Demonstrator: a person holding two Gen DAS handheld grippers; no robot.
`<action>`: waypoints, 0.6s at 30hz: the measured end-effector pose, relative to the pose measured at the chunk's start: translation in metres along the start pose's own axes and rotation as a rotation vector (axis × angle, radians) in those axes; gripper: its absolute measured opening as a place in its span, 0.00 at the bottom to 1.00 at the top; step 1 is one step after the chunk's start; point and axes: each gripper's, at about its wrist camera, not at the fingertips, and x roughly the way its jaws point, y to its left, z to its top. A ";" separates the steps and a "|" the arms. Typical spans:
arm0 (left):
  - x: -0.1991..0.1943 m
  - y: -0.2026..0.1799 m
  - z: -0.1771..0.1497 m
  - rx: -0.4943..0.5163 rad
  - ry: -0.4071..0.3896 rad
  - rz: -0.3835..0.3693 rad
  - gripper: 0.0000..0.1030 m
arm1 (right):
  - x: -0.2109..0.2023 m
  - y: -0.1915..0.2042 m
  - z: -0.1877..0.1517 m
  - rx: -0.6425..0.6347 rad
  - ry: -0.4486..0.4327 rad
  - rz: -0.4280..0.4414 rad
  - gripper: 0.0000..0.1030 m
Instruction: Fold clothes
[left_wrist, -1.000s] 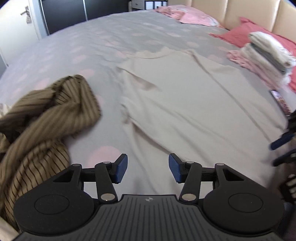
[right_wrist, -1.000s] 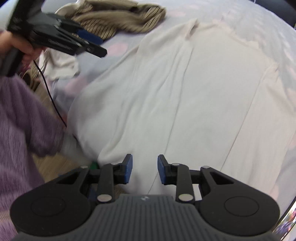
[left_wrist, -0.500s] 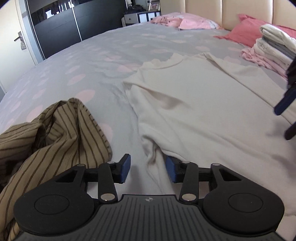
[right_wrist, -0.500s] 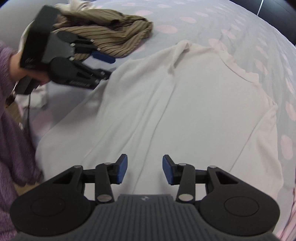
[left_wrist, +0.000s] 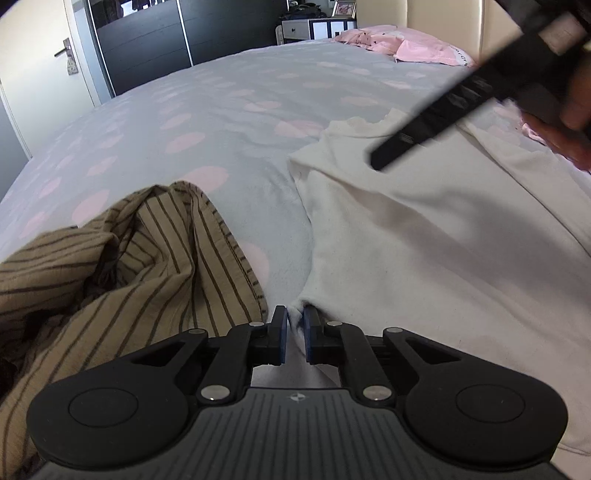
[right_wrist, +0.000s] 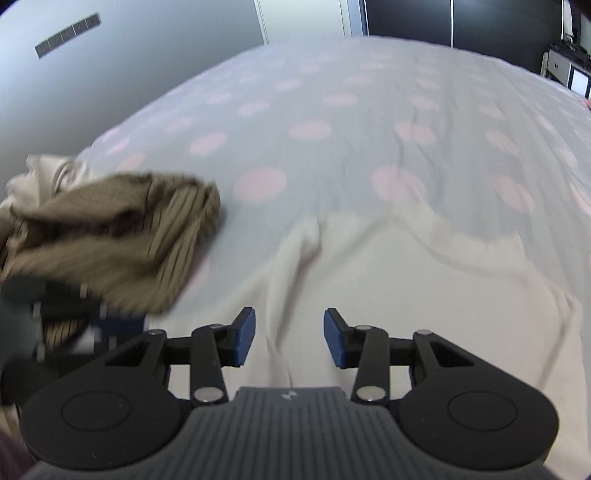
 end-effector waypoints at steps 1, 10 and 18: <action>0.002 0.000 -0.001 -0.004 0.006 -0.001 0.07 | 0.009 0.003 0.008 -0.007 -0.011 -0.004 0.43; 0.007 0.003 0.000 -0.032 0.027 -0.017 0.07 | 0.075 -0.003 0.058 -0.015 0.060 -0.082 0.05; 0.007 0.001 0.004 -0.058 0.048 0.009 0.06 | 0.058 -0.067 0.063 0.178 -0.071 -0.115 0.00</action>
